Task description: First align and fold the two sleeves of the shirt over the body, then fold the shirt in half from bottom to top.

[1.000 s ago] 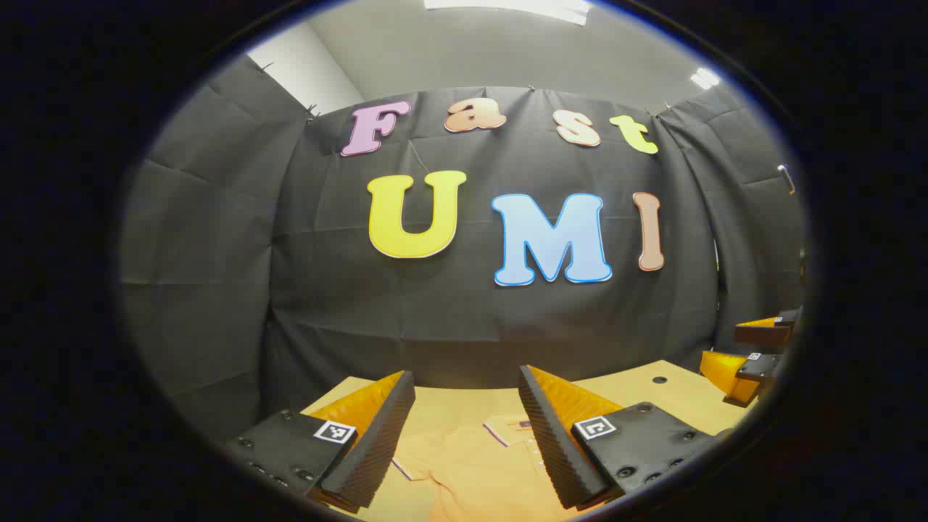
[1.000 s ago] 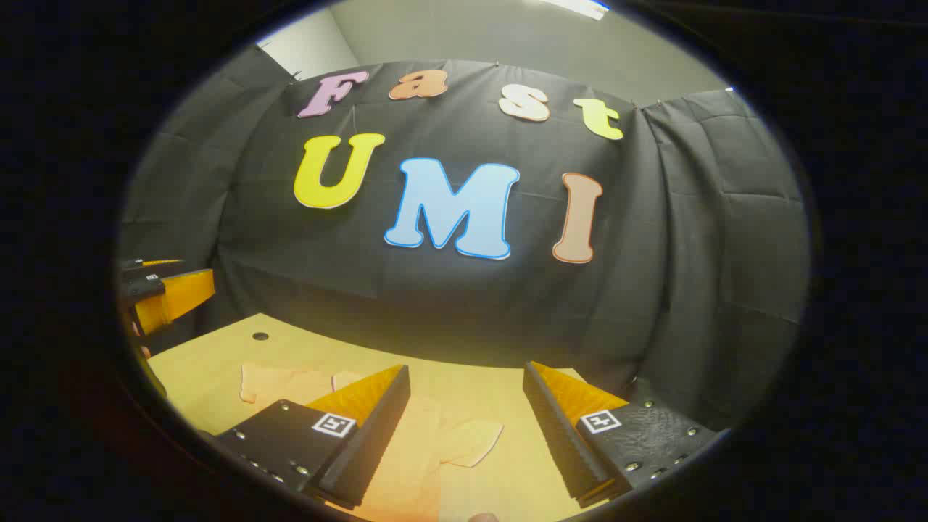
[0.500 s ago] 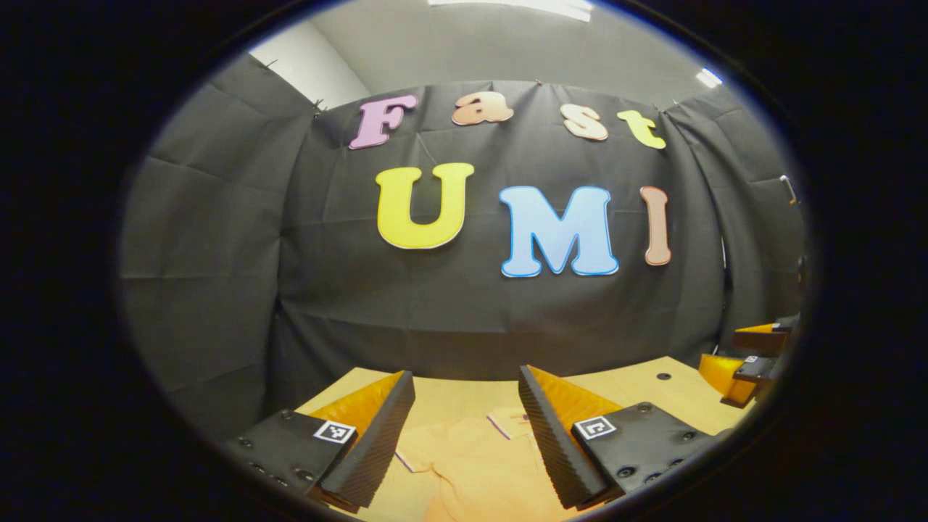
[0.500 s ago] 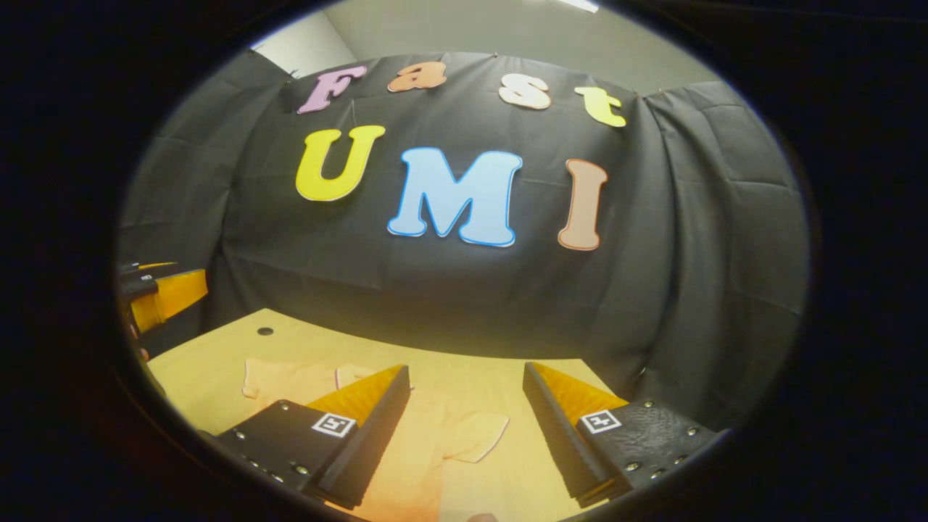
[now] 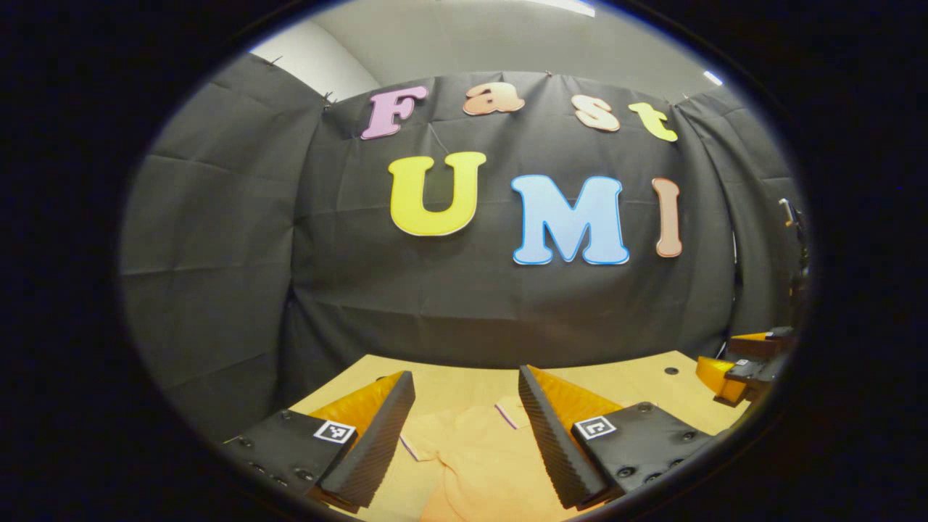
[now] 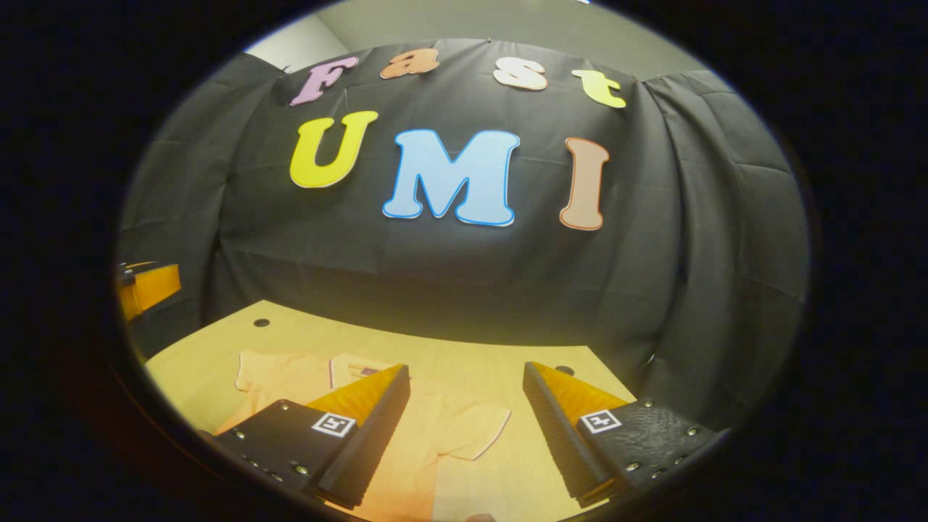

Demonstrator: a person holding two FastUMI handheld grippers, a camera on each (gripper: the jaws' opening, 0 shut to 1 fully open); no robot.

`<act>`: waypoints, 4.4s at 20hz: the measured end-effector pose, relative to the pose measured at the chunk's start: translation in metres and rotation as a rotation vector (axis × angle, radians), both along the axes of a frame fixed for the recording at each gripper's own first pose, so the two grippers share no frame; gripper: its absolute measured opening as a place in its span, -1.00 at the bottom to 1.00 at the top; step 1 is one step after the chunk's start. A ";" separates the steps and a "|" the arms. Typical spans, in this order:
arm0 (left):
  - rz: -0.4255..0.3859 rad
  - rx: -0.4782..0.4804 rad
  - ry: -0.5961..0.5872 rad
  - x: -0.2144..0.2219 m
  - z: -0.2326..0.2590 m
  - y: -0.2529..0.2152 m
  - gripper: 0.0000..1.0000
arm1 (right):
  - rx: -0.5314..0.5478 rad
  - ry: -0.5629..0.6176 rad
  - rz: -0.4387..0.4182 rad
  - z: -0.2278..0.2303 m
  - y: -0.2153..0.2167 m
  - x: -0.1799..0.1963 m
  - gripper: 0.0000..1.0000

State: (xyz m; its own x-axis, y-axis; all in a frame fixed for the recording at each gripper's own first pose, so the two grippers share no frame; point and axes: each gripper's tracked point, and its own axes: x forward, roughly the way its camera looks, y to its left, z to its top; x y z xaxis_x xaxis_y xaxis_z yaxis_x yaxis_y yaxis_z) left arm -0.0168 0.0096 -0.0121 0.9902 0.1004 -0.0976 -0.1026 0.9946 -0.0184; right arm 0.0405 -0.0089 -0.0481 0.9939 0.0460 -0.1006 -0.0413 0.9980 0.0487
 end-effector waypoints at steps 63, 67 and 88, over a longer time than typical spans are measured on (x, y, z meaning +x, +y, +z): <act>0.089 -0.053 0.156 -0.046 -0.031 0.014 0.90 | -0.100 0.406 0.176 -0.154 0.047 0.142 -0.99; 0.109 -0.051 0.153 -0.052 -0.033 0.029 0.90 | -0.118 0.421 0.235 -0.158 0.075 0.137 -1.00; 0.002 -0.093 0.192 -0.008 -0.086 0.072 0.88 | -0.007 0.437 0.223 -0.127 0.110 0.090 0.88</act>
State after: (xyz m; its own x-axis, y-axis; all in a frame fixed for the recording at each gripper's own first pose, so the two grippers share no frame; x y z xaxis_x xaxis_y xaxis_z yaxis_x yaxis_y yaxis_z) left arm -0.0252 0.0815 -0.0984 0.9524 0.0839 -0.2931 -0.1149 0.9893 -0.0902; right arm 0.1303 0.1015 -0.1747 0.8244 0.2506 -0.5074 -0.2312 0.9675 0.1022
